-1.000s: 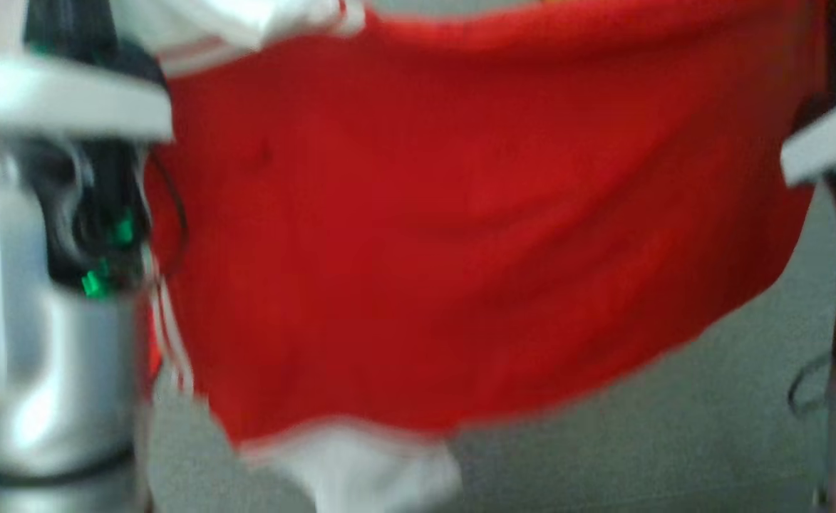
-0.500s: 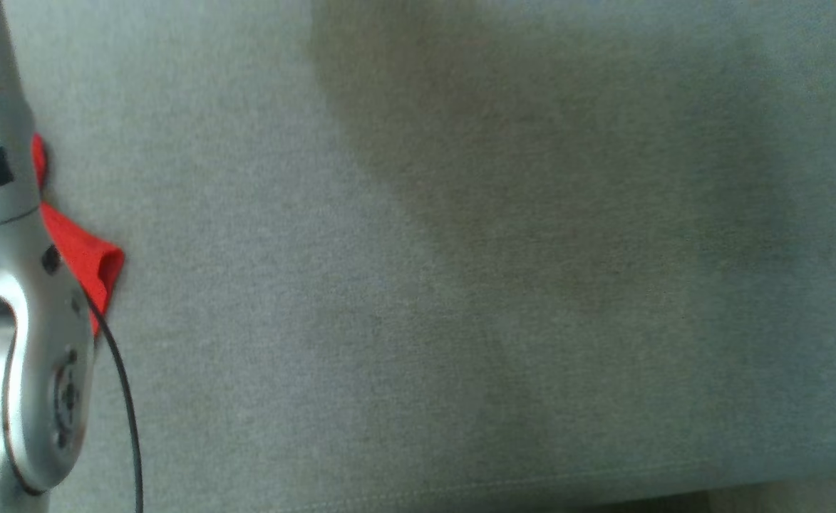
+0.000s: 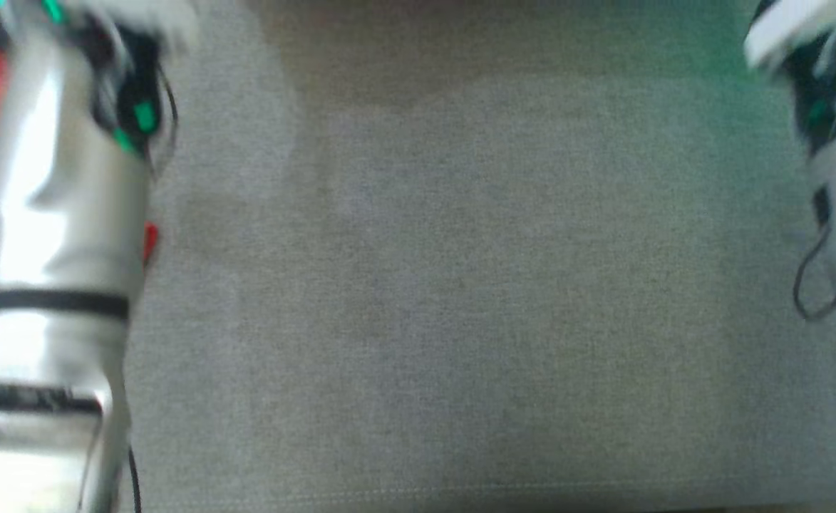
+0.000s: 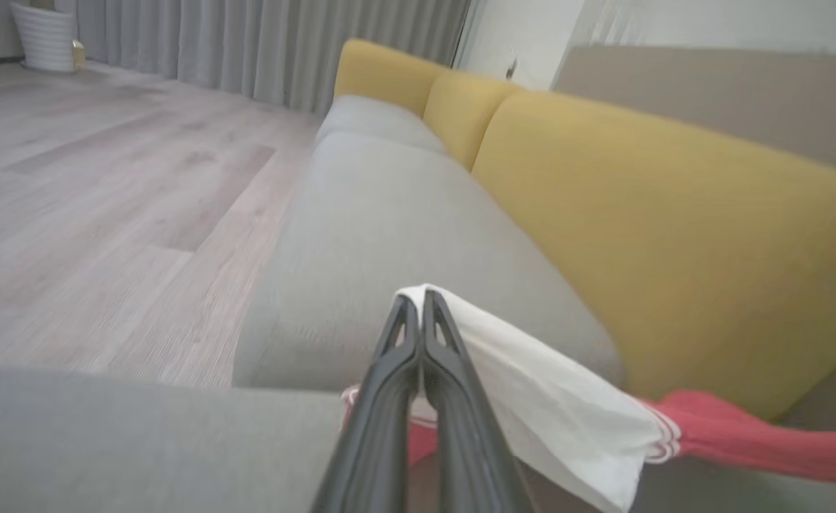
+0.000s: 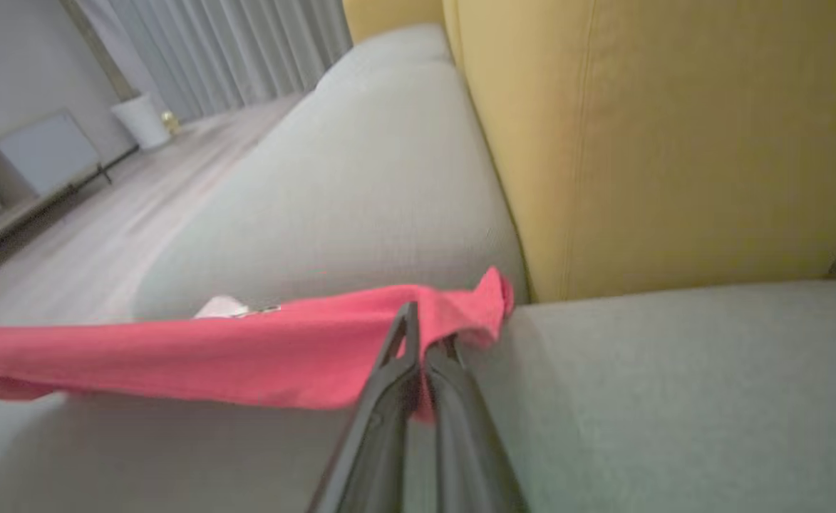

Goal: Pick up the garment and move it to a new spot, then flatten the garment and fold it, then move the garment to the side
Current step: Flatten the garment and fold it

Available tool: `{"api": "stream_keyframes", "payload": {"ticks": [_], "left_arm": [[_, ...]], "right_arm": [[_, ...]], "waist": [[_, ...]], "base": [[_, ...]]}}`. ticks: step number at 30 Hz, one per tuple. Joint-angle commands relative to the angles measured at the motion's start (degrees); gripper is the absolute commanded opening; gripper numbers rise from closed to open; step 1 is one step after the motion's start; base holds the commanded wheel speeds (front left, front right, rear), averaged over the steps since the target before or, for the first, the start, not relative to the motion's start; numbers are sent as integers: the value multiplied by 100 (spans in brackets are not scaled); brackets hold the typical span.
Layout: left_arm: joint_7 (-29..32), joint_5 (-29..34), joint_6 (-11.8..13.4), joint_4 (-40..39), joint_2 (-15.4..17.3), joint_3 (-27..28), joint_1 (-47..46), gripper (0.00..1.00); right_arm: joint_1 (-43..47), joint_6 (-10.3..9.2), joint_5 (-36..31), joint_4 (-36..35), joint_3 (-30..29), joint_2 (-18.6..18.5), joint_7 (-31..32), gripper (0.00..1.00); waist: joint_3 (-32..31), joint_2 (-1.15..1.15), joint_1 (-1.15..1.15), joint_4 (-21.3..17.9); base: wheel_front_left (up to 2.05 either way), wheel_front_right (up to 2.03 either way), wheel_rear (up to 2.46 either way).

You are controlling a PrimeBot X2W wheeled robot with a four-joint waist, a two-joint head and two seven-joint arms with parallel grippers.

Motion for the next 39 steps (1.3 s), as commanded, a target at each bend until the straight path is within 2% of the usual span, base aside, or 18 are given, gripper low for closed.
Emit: {"api": "stream_keyframes", "payload": {"ticks": [1, 9, 13, 22, 28, 31, 32, 39], "left_arm": [[-4, 86, -84, -47, 353, 9, 71, 0], [299, 143, -348, 498, 743, -473, 1349, 0], [317, 466, -390, 429, 1095, -948, 1785, 0], [484, 505, -411, 44, 1347, -1620, 2401, 0], [1108, -230, -413, -834, 1732, -2396, 2935, 0], [1496, -729, -413, -1339, 2042, -2689, 3188, 0], [1735, -1053, -413, -1662, 2268, -2843, 3344, 0], [2529, -2030, -414, -2677, 2966, -3135, 3859, 0]], "right_arm": [[35, -5, 55, -53, 185, -53, 98, 0], [860, -5, 318, 241, 1191, -378, 551, 0], [1161, -5, 400, 276, 1571, -615, 632, 0], [1660, -5, 481, 314, 2308, -1025, 878, 0], [1995, -5, 650, 131, 2880, -1400, 1107, 0], [2160, -5, 788, -49, 3203, -1593, 1239, 0], [2258, -5, 836, -225, 3495, -1761, 1319, 0], [2519, -5, 1155, -906, 4478, -2410, 1533, 0]], "waist": [[-141, 0, -1, 57], [-743, 0, -1, 138], [-995, 0, -1, 191], [-1393, 0, -1, 288], [-1684, 0, -1, 271], [-1829, 0, -1, 253], [-1924, 0, -1, 242], [-2217, 0, -1, 234]], "base": [[0, 0, 0], [0, 0, 0], [0, 0, 0], [0, 0, 0], [0, 0, 0], [0, 0, 0], [0, 0, 0], [0, 0, 0]]}}
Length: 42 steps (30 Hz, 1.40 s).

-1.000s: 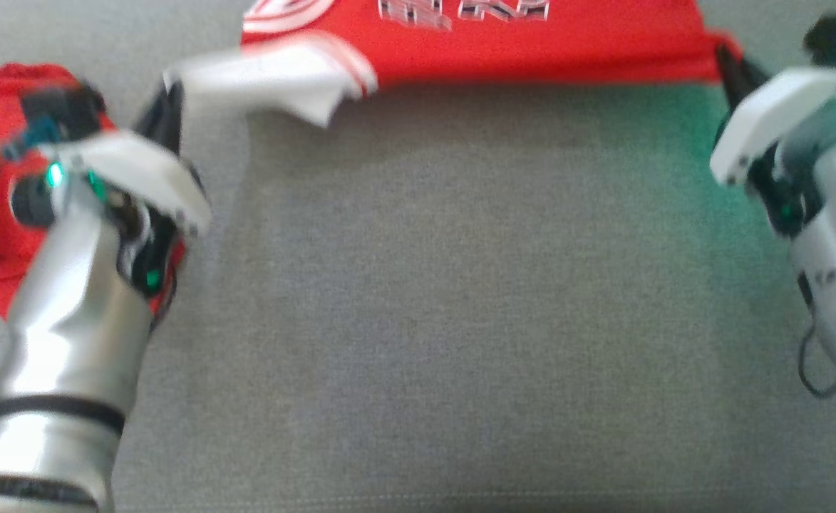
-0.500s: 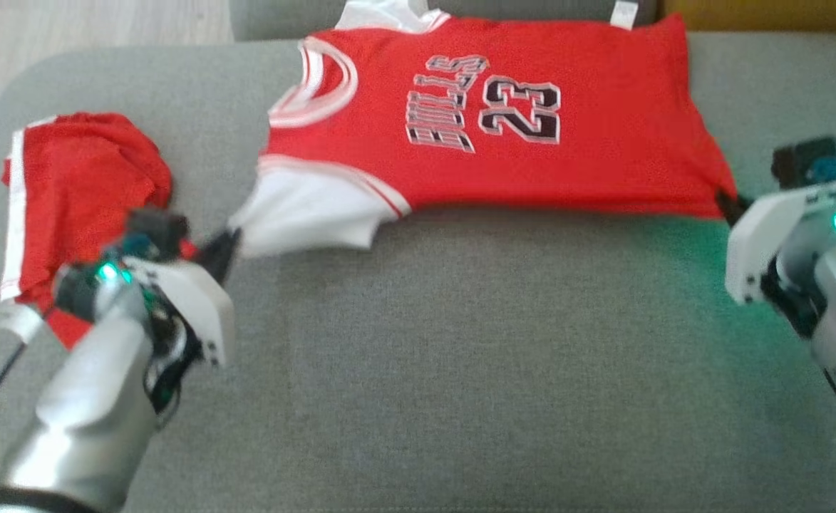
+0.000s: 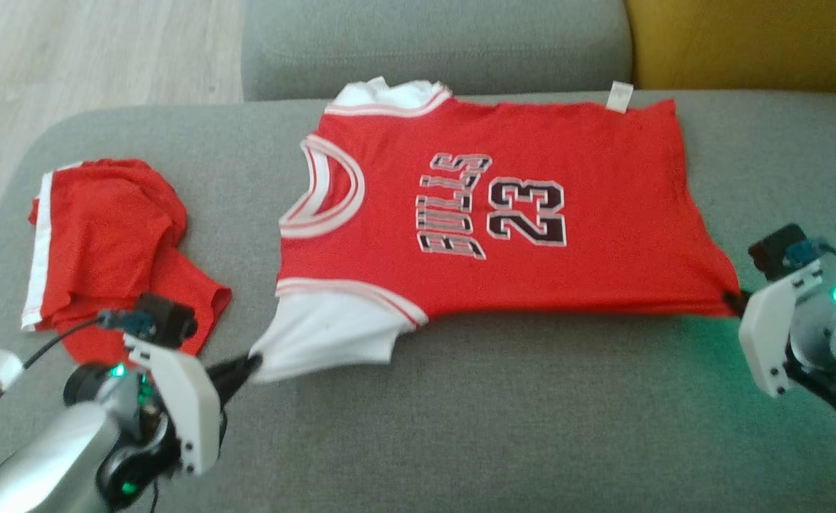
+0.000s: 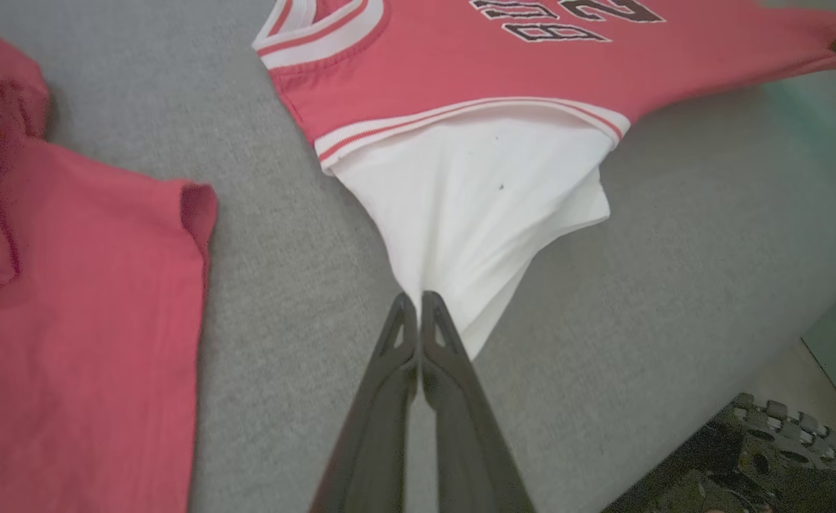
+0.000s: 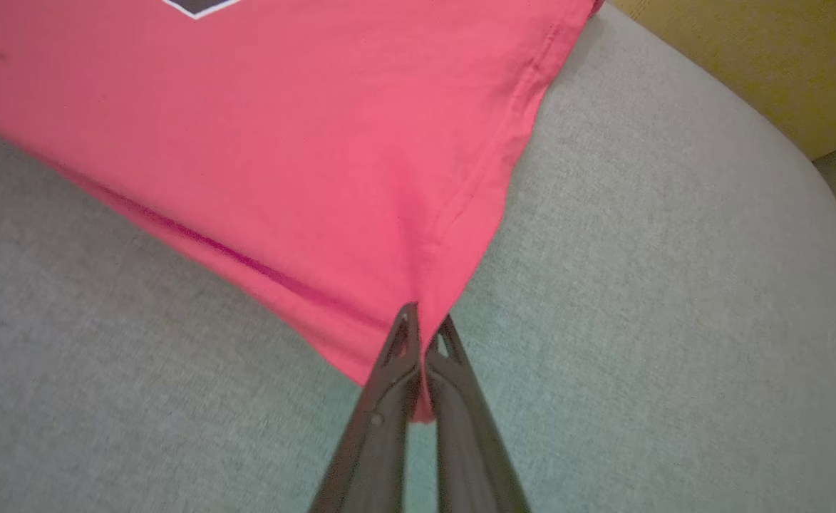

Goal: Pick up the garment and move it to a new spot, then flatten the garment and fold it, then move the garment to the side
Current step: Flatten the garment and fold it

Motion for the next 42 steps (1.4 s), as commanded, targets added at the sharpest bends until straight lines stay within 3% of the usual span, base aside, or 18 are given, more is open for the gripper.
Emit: {"api": "stream_keyframes", "payload": {"ticks": [1, 11, 21, 33, 42], "left_arm": [[130, -167, 8, -265, 443, 218, -138, 0], [909, -995, 8, -1325, 1218, -36, 389, 0], [1235, -1329, 80, -1888, 1565, -1, 562, 0], [1202, -993, 315, -1807, 1342, 290, -368, 0], [1352, -358, 440, -858, 658, 192, -1654, 0]], "right_arm": [[42, -5, 130, -204, 169, -361, 43, 0], [173, -5, 1176, -1208, 1262, -1232, 816, 0], [173, -5, 1725, -1716, 1504, -1619, 1463, 0], [-440, -5, 1630, -1547, 1480, -1440, 1253, 0], [-1052, -5, 1313, -1134, 1519, -1054, 1002, 0]], "waist": [[-96, 0, 1, -2], [-264, 0, 1, -8], [-232, 0, 1, -68], [127, 0, 1, -154], [633, 0, 1, -234]], "base": [[0, 0, 0], [0, 0, 0], [0, 0, 0], [0, 0, 0], [0, 0, 0]]}}
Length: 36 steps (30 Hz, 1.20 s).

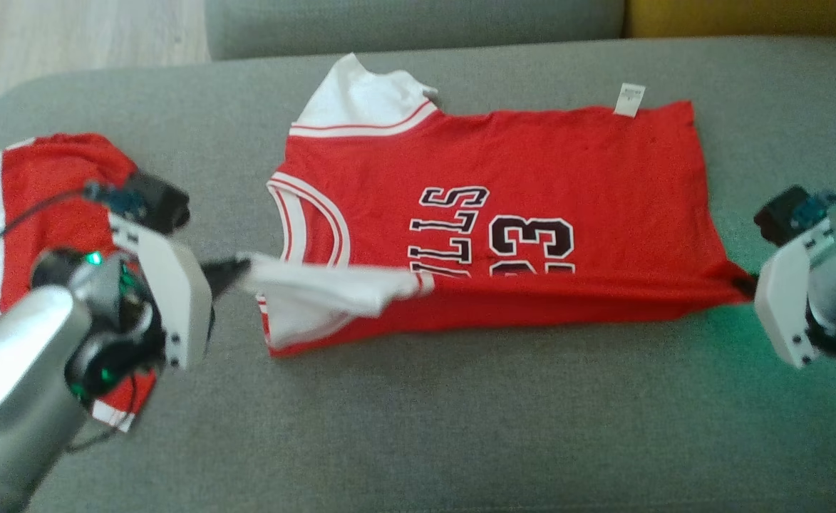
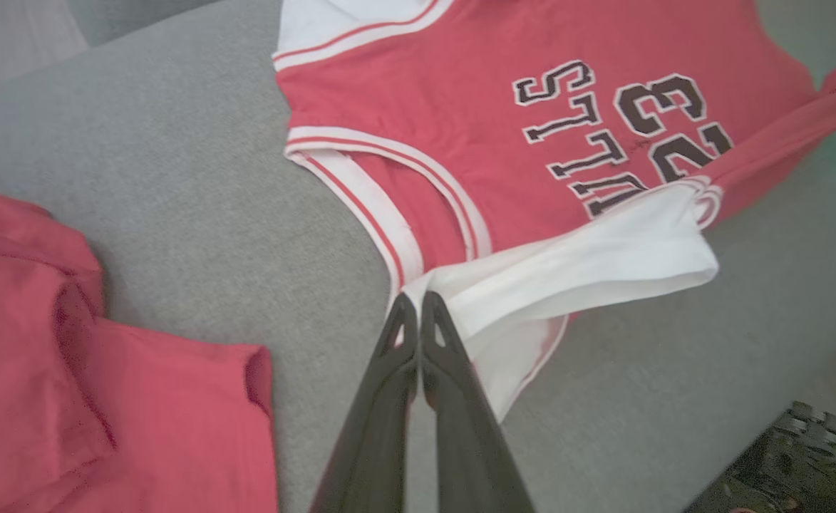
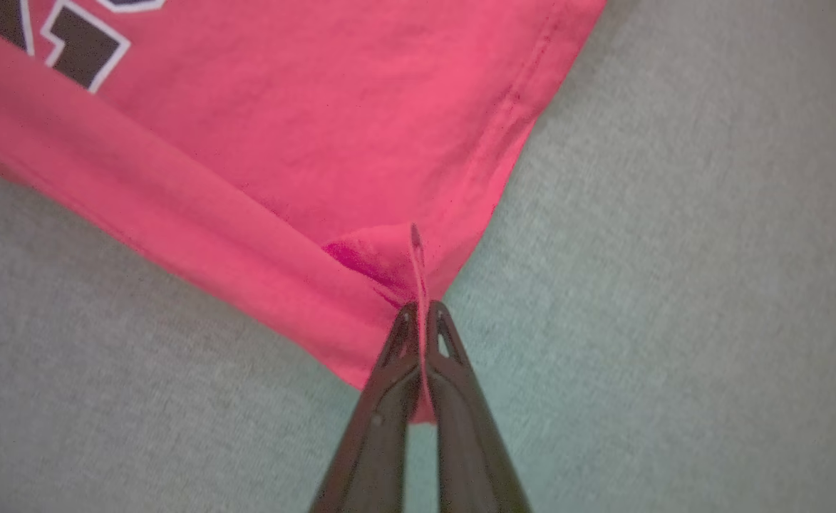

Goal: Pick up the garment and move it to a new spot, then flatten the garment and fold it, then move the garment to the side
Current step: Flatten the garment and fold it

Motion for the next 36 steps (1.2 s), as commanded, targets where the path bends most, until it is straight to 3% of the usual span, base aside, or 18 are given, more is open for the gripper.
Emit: {"api": "stream_keyframes", "payload": {"ticks": [1, 11, 12, 13, 14, 15, 22, 25, 29, 36], "left_arm": [[-5, 102, 37, 8, 189, 328, -492, 0], [-315, 644, -146, 1204, -396, 75, -1369, 0], [-364, 673, -164, 1300, -444, 53, -1415, 0], [-428, 715, -176, 1391, -489, 33, -1463, 20], [-533, 765, -160, 1489, -537, 37, -1514, 88], [-645, 809, -123, 1597, -589, 51, -1558, 100], [-1720, 916, 269, 2210, -954, 377, -1742, 100], [-2448, 836, 482, 2440, -1161, 668, -1743, 100], [-3318, 529, 584, 2585, -1466, 1091, -1565, 100], [-4116, 193, 674, 2362, -1799, 1677, -852, 100]], "right_arm": [[-161, -5, -62, 9, -34, -93, -76, 0], [-601, -5, -465, 461, 58, 385, -355, 0], [-634, -5, -498, 514, 62, 423, -418, 58], [-663, -5, -507, 600, 63, 460, -483, 100], [-697, -5, -505, 705, 39, 501, -580, 100], [-727, -5, -477, 829, -26, 552, -695, 100], [-895, -5, -457, 1964, -790, 1008, -1772, 100], [-905, -5, -478, 2457, -1175, 1276, -2496, 100], [-829, -5, -368, 2980, -1722, 1598, -3460, 100], [-479, -5, -163, 3019, -2733, 1964, -3932, 100]], "waist": [[147, 0, 0, -43], [626, 0, 0, -182], [654, 0, 0, -194], [677, 0, 0, -201], [696, 0, 0, -207], [711, 0, 0, -214], [716, 0, 0, -223], [638, 0, 0, -202], [474, 0, 0, -148], [62, 0, 0, -128]], "base": [[0, 0, 0], [0, 0, 0], [0, 0, 0], [0, 0, 0], [0, 0, 0], [0, 0, 0], [0, 0, 0], [0, 0, 0], [0, 0, 0], [0, 0, 0]]}}
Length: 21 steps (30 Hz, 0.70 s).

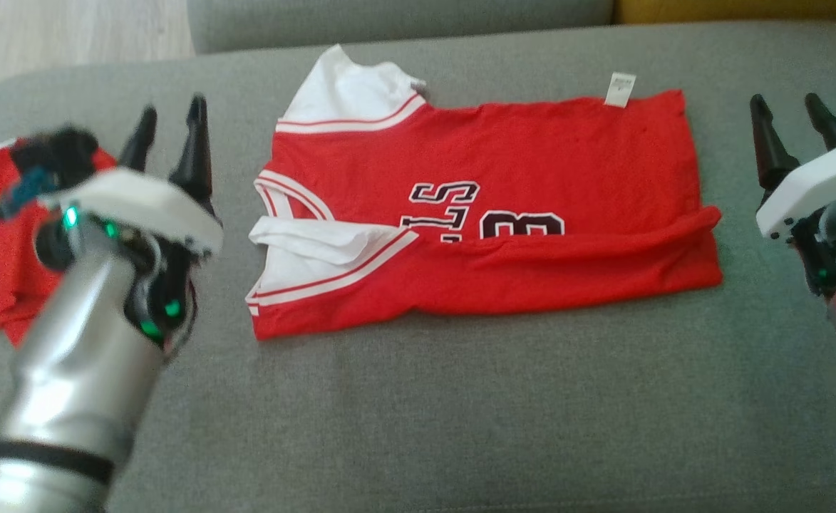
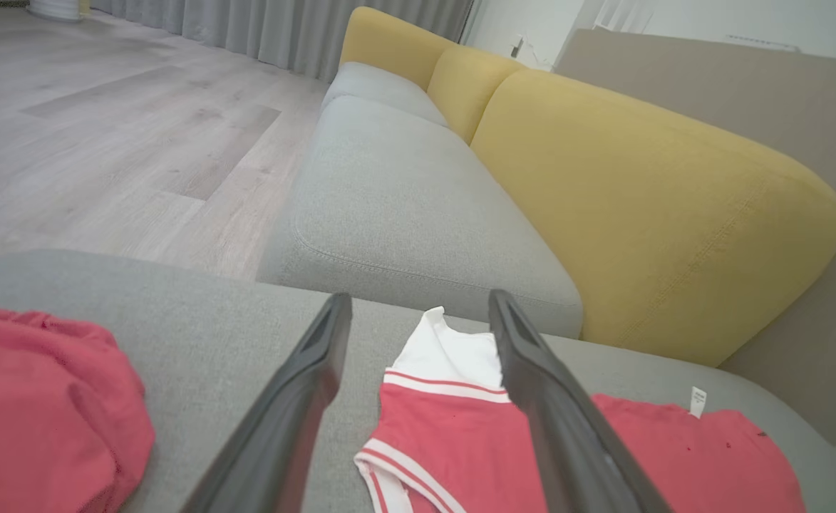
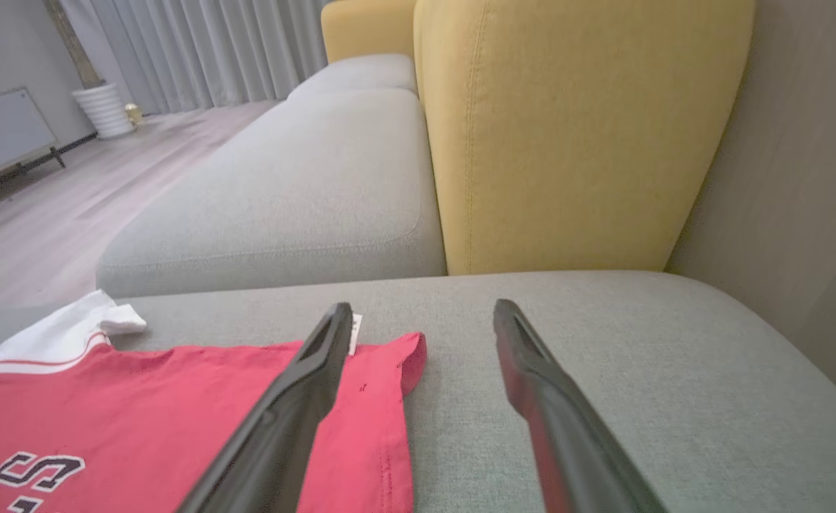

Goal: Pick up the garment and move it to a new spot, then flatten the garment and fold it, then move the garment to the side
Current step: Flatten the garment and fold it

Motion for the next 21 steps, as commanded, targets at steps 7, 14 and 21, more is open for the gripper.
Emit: {"api": "stream_keyframes", "payload": {"ticks": [7, 14, 21], "left_arm": [[-96, 665, 327, -1409, -334, 1274, 1369, 100], [-97, 1487, 256, -1890, -919, 1750, 2673, 100], [-98, 1878, 167, -1563, -1230, 1997, 3172, 100]], "right_arm": [[1393, -5, -1331, -1433, -1714, 166, -77, 100], [3015, -5, -2948, -2830, -3401, 853, -78, 100], [4083, -5, -3968, -3871, -4402, 1596, -77, 100]], "waist": [[-524, 0, 0, -53], [-790, 0, 0, -98], [-812, 0, 0, -148]], "base": [[0, 0, 0], [0, 0, 0], [0, 0, 0]]}}
